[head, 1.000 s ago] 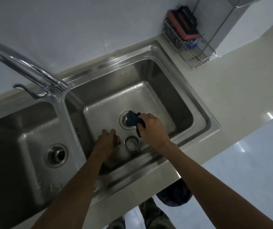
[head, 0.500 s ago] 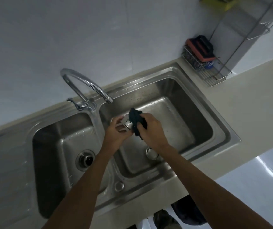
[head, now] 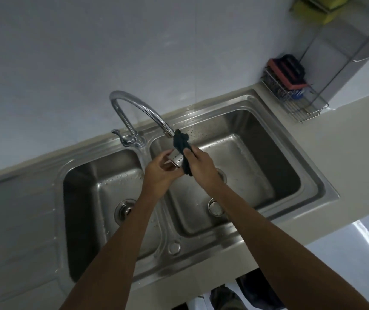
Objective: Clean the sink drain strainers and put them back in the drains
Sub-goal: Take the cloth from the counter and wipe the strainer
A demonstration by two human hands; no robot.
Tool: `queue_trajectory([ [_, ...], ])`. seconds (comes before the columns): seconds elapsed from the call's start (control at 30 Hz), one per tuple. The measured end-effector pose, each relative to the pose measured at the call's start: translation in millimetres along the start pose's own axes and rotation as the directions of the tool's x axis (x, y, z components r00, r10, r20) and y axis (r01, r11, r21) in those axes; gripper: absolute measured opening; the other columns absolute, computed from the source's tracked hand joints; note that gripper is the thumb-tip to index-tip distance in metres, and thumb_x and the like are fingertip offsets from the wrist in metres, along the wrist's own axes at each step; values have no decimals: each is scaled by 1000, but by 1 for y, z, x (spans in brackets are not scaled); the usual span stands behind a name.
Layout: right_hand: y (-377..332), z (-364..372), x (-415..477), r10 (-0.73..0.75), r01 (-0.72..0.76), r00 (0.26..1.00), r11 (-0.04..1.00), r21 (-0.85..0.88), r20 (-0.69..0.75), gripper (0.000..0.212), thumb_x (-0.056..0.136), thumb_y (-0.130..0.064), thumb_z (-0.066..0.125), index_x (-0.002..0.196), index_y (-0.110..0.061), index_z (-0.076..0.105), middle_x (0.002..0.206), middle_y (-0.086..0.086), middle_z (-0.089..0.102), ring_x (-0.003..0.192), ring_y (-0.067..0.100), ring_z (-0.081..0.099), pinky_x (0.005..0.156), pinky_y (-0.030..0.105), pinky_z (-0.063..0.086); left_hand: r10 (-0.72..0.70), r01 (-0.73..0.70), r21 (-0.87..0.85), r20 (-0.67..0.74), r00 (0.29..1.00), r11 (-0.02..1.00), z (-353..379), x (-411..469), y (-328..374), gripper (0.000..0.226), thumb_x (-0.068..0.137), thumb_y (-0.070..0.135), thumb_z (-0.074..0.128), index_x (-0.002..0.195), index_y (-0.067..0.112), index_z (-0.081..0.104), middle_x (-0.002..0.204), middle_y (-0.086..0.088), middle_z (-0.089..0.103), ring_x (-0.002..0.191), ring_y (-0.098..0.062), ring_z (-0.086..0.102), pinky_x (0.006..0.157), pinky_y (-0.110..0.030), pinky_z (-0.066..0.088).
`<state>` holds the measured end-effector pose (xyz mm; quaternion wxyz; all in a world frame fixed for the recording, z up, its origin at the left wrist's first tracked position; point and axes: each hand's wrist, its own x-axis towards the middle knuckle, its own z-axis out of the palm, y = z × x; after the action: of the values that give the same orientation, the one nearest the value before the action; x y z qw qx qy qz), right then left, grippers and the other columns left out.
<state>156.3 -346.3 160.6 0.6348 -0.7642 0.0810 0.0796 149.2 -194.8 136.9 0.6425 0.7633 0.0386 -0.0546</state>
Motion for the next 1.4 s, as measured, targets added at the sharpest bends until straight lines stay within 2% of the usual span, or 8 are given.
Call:
queue_trajectory([
  [0.27,11,-13,11,454,-449,879,681,578,148,27,100,-13,50,124,-4,61,120,21,67,107,34,67,87,44,59,-62,65,22,-120,991,998,4,-2,6,59,66,16,91,113,27,57,108,2,68,93,-11,69,73,-16,55],
  [0.47,12,-14,-10,396,-344,917,725,597,49,25,92,-11,66,115,-3,66,117,28,67,110,46,65,86,54,59,-442,385,-587,52,896,712,14,6,20,62,87,19,77,140,11,46,131,-23,63,113,-36,67,100,-46,54],
  [0.77,-11,4,-5,-51,55,979,998,12,-196,18,91,-22,69,106,-23,78,91,-3,77,80,10,71,77,24,57,-579,558,-639,209,788,529,36,14,57,48,83,35,82,119,6,69,124,-21,68,115,-32,67,97,-42,56],
  [0.87,-14,-1,-1,-275,199,949,902,-384,-153,16,94,-14,61,104,-13,75,86,3,75,65,6,60,61,6,39,-568,564,-572,196,800,596,37,13,61,41,83,35,82,112,8,71,103,-16,74,91,-24,74,73,-32,61],
  [1.03,-27,-6,3,-200,166,980,798,-579,5,13,93,-8,56,93,-5,69,87,11,70,76,24,65,65,28,47,-526,517,-542,155,836,662,35,6,56,41,88,32,76,119,7,69,112,-13,74,86,-19,72,73,-29,59],
  [1.13,-36,-21,7,160,-154,969,987,-45,190,13,91,-14,60,90,-10,73,83,8,71,77,20,67,65,27,51,-446,458,-585,176,878,669,30,-3,48,52,88,33,74,130,5,63,123,-17,71,108,-24,72,85,-30,59],
  [1.2,-40,-27,7,288,-418,893,815,400,346,12,93,-18,61,95,-11,71,83,6,71,75,16,67,59,24,53,-386,422,-602,198,901,677,27,-5,45,61,86,35,75,136,6,58,128,-18,68,119,-27,67,91,-30,57],
  [1.4,-23,-27,2,337,-543,833,349,763,439,24,81,-16,70,98,-1,77,97,12,73,80,18,70,59,22,58,-397,451,-561,224,890,695,27,-4,57,48,83,32,79,124,13,64,115,-10,74,104,-22,72,81,-30,59],
])
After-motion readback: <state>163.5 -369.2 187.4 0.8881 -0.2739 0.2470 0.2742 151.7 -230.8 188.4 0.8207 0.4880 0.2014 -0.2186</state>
